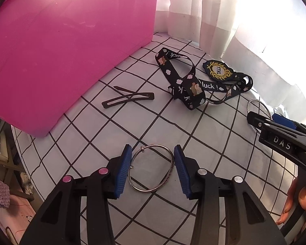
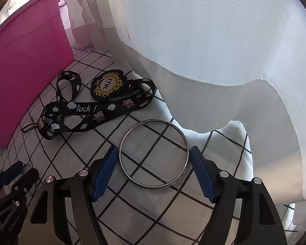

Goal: Organize jewelry
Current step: 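Grasp the engraved silver bangle with the left tool while the right tool grasps the plain silver ring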

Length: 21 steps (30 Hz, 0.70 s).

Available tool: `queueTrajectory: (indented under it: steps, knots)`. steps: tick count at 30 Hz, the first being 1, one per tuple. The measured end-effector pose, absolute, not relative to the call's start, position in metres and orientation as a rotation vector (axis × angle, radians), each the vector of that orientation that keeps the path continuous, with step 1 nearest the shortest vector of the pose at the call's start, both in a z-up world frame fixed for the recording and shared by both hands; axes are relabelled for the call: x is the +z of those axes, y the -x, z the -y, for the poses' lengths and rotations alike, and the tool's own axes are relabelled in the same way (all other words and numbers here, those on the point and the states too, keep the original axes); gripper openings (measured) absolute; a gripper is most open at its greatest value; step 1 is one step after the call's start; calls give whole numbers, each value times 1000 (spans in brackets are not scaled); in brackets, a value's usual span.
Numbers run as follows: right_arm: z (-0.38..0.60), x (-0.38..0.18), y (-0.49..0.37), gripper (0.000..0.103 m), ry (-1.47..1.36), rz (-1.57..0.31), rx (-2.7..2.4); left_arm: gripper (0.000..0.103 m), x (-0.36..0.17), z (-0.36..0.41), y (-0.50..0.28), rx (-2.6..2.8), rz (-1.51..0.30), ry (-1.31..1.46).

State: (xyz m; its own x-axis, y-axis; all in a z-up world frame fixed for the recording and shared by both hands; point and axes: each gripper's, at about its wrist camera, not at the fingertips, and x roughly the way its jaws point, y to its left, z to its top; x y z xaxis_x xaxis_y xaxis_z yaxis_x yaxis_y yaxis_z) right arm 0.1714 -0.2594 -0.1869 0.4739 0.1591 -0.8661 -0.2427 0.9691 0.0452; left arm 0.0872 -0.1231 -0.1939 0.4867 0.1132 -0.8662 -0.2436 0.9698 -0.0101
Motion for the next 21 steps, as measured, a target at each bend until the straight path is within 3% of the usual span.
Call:
queueTrajectory:
  steps: [21]
  knots:
    - [275, -117, -146, 70, 56, -948, 241, 41, -127, 115, -74, 185, -916, 108]
